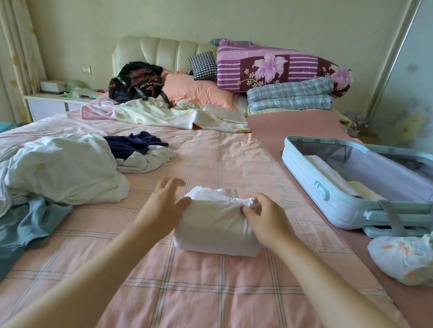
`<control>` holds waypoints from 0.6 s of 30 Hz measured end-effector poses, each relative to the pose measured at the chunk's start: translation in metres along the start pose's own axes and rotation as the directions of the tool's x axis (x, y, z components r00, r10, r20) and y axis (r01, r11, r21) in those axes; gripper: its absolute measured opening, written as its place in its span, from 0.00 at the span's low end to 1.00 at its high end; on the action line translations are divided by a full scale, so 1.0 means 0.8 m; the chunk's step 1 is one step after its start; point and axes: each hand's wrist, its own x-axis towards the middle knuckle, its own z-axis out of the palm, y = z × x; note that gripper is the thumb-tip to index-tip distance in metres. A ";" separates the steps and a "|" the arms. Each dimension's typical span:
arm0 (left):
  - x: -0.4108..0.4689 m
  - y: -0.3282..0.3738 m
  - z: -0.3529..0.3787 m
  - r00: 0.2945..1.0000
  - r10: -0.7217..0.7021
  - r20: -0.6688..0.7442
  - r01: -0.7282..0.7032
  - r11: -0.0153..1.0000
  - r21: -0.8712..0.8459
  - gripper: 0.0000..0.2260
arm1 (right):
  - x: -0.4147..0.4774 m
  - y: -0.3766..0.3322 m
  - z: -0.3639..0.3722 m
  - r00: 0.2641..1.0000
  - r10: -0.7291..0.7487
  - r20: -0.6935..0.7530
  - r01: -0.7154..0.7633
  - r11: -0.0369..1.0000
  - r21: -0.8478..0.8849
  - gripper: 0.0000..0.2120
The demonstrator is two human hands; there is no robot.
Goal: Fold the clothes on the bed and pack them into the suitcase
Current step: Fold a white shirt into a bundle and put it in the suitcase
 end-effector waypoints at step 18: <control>0.028 -0.039 0.079 0.921 0.152 0.359 -0.204 0.973 0.112 0.21 | 0.015 0.012 0.043 0.824 -0.265 0.501 0.486 0.785 -0.384 0.40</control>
